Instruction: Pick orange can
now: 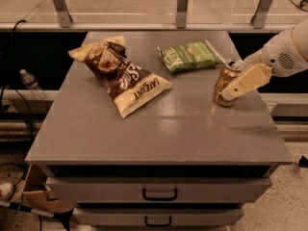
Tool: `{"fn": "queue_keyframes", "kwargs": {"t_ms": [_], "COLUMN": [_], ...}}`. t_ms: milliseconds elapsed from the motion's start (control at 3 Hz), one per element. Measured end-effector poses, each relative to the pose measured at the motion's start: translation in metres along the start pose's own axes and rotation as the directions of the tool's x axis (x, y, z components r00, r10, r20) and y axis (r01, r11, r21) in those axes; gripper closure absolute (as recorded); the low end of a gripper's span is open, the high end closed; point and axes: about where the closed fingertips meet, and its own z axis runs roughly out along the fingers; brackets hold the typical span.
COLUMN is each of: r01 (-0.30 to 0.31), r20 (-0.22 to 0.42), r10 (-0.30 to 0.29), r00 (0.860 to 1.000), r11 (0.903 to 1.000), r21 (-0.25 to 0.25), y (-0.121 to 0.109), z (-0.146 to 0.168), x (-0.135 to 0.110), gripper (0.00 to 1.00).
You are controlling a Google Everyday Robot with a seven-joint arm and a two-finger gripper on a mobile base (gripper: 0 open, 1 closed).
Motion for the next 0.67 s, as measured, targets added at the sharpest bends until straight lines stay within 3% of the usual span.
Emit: {"fn": "queue_keyframes", "kwargs": {"t_ms": [667], "r01": [-0.016], "r20": [-0.001], "r10": [0.016], "r00": [1.0], "r11": [0.9992], "r21": [-0.036], "y": [0.0021], "z": [0.0132], "x": [0.0038], "gripper": [0.65]}}
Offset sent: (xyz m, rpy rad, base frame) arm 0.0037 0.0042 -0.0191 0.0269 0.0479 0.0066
